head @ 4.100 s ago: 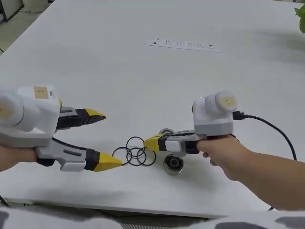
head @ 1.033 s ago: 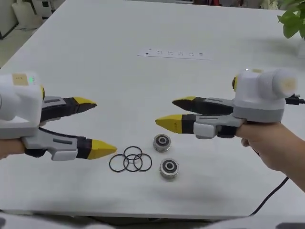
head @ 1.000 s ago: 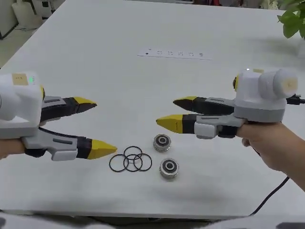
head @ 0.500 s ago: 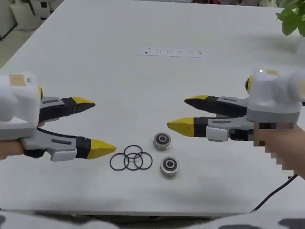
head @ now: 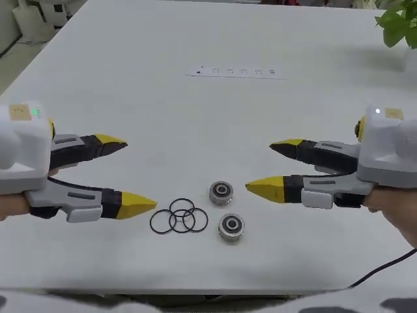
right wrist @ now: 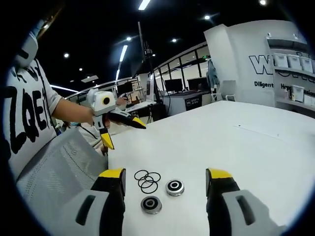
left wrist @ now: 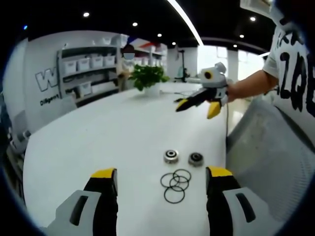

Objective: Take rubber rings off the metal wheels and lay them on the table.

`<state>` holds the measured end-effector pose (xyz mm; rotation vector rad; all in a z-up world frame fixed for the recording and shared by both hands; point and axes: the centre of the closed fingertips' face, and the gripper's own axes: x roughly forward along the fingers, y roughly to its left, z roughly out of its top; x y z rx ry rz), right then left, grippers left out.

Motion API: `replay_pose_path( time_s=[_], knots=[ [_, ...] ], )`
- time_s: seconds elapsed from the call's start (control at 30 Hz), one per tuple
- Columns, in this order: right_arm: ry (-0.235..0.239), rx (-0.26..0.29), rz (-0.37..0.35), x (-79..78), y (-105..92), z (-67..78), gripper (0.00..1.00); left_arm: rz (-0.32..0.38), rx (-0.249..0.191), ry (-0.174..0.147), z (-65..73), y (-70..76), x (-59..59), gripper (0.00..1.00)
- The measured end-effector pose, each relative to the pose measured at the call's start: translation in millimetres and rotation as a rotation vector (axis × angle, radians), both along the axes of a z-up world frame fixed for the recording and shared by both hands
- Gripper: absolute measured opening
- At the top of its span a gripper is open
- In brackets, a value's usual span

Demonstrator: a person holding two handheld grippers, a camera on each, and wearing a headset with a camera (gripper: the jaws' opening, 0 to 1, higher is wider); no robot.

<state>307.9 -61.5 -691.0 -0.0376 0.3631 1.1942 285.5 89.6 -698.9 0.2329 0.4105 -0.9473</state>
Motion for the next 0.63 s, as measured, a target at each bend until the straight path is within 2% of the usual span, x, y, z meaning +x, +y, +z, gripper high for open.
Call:
replay_pose_path(
  time_s=[0.4, 0.63],
  knots=[
    [-0.067, -0.077, 0.016, -10.0, -17.7, -13.7, 0.67, 0.000, 0.003, 0.002, 0.1, -0.4, -0.6, 0.75],
    [-0.075, -0.118, 0.024, -14.1, -26.6, -24.4, 0.70, 0.002, 0.008, 0.003, -0.7, 1.2, -2.0, 0.75]
  ],
)
